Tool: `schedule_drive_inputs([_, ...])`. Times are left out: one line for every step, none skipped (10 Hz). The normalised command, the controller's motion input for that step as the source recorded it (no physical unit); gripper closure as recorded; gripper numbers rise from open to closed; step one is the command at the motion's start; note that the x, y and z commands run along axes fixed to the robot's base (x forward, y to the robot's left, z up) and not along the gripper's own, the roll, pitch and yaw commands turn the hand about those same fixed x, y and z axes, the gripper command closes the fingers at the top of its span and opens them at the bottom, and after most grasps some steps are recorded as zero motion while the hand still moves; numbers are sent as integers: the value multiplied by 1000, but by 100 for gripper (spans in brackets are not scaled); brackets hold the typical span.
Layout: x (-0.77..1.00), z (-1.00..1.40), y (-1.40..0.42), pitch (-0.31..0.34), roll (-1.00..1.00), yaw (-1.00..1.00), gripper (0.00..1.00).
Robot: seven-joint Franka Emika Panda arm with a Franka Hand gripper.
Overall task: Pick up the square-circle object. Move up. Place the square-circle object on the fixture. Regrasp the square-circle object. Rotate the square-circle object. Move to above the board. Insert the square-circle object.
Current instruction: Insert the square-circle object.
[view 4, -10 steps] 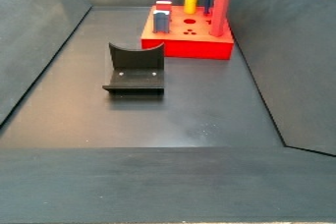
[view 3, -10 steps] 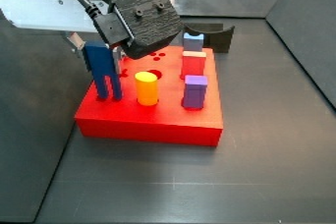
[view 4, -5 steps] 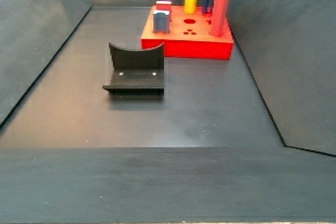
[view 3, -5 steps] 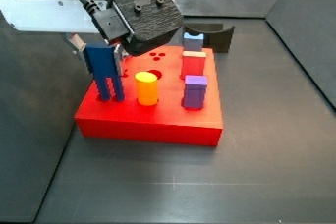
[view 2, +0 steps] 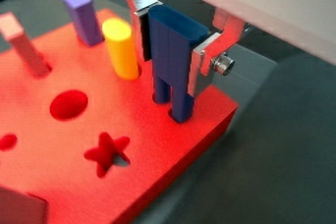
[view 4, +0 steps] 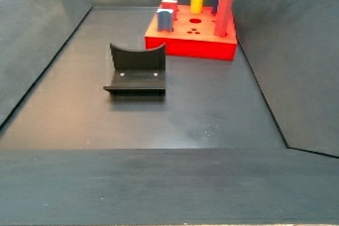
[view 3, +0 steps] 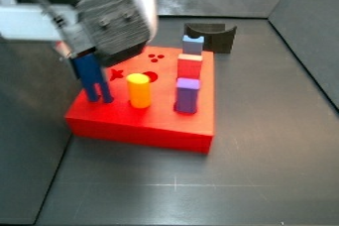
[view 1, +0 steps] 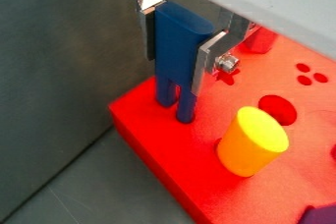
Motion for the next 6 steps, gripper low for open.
schedule_drive_inputs([3, -717, -6, -264, -21, -77, 100])
schedule_drive_inputs([120, -780, -54, -241, -19, -131, 100])
schedule_drive_inputs([117, -794, -51, -229, 0, -157, 100])
schedule_drive_inputs([240, -986, -77, -124, 14, -154, 100])
schedule_drive_inputs([100, -674, -54, -293, -24, -26, 100])
schedule_drive_inputs([29, -454, -134, -217, 37, 0, 100])
